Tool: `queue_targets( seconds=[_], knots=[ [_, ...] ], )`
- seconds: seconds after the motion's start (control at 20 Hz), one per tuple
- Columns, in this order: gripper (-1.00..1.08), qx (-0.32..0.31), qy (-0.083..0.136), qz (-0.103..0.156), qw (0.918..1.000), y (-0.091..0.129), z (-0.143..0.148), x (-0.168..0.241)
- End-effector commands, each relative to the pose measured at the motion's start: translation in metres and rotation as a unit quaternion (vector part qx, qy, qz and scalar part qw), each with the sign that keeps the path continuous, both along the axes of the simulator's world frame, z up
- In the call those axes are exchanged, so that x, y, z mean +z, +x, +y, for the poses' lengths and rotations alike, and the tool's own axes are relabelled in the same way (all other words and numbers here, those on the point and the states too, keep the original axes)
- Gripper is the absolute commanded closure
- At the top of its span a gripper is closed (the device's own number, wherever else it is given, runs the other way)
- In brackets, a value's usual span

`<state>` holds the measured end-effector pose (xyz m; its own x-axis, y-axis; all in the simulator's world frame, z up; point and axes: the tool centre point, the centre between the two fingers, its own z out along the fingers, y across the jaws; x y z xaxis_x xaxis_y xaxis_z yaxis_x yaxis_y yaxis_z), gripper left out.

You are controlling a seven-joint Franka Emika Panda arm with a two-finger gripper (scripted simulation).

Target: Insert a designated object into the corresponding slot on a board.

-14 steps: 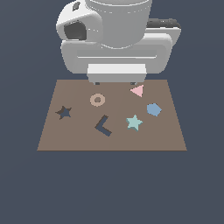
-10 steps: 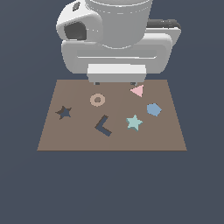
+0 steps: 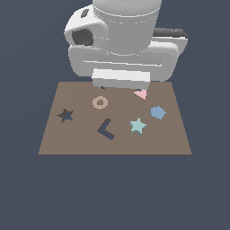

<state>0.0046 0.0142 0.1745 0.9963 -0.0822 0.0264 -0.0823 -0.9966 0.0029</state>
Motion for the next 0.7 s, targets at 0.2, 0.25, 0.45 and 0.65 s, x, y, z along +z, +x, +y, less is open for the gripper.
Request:
queue_targets(
  seconds=[0.2, 0.25, 0.45, 0.65],
  knots=[
    [-0.92, -0.056, 0.001, 0.001, 0.9984, 0.002, 0.009, -0.013],
    [-0.92, -0.067, 0.001, 0.001, 0.9977, 0.002, 0.011, -0.015],
    [-0.92, -0.118, 0.002, 0.002, 0.993, 0.005, 0.018, -0.027],
    [-0.92, -0.18, 0.002, 0.003, 0.9837, 0.009, 0.028, -0.041]
  ],
)
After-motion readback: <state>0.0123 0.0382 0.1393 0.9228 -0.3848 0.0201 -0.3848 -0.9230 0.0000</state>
